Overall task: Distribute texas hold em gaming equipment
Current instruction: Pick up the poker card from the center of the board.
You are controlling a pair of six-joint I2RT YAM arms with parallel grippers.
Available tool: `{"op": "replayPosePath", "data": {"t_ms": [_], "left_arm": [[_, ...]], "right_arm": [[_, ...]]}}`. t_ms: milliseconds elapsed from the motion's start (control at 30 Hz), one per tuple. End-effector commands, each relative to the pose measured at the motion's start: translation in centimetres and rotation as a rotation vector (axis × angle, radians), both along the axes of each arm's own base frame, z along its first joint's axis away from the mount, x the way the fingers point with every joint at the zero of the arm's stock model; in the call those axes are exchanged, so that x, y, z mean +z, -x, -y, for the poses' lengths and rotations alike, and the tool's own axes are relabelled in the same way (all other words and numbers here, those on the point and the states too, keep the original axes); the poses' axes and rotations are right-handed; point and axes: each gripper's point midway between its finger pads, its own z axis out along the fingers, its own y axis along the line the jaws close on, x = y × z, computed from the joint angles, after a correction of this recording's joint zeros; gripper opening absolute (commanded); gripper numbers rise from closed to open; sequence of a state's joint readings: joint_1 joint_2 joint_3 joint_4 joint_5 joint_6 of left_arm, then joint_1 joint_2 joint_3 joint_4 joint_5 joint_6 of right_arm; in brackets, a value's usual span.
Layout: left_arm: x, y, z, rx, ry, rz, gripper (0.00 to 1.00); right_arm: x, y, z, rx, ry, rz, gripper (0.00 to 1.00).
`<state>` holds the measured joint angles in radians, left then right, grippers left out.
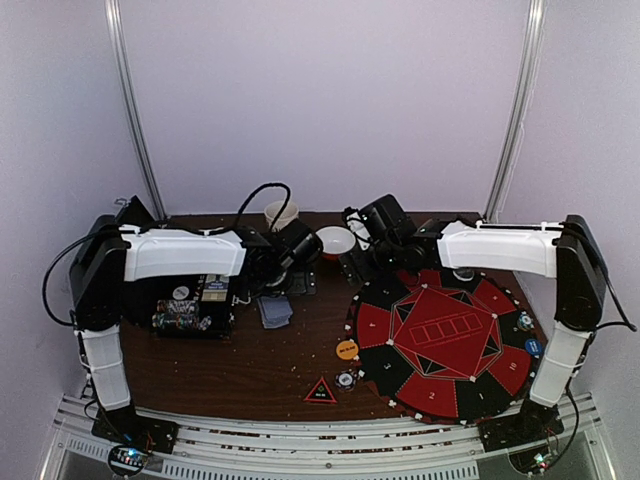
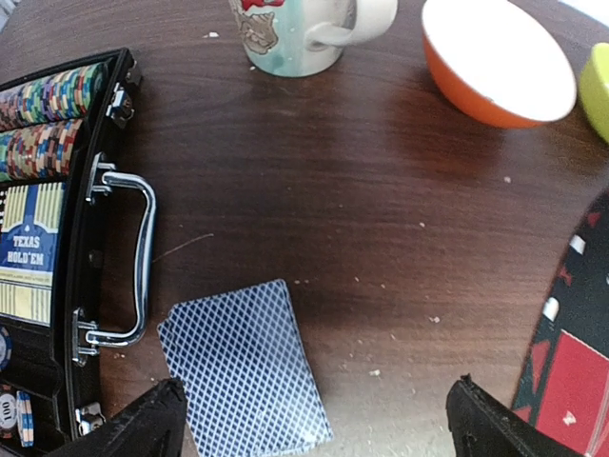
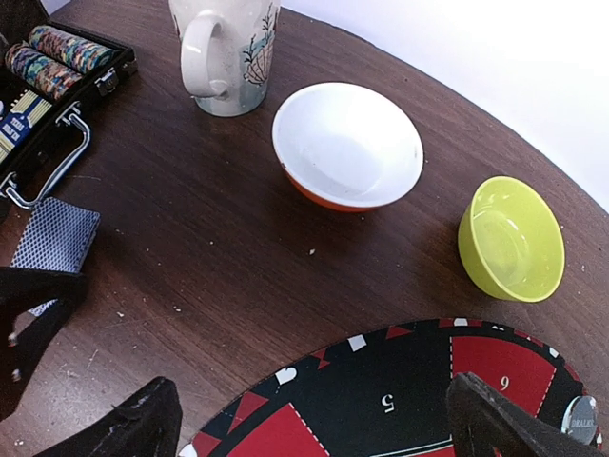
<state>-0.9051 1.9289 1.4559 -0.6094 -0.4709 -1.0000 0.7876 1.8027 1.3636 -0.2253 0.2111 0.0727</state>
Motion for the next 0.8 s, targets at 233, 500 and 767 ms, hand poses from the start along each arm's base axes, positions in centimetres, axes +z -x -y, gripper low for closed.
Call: {"op": "replayPosePath", "data": {"t_ms": [233, 500, 767], "left_arm": [[-2.7, 0.3, -3.1, 0.166, -0.281, -0.029, 0.98], [-4.1, 1.1, -4.2, 0.191, -0.314, -0.060, 0.98], [-4.6, 0.9, -2.5, 0.142, -0.193, -0.049, 0.98]], "right_arm": [[2.1, -0.6, 1.2, 0.016, -0.109, 0.027, 1.00], [2.2, -0.9, 1.8, 0.010, -0.117, 0.029, 1.00], [2.4, -0.9, 2.0, 0.010, -0.122, 0.030, 1.00]]}}
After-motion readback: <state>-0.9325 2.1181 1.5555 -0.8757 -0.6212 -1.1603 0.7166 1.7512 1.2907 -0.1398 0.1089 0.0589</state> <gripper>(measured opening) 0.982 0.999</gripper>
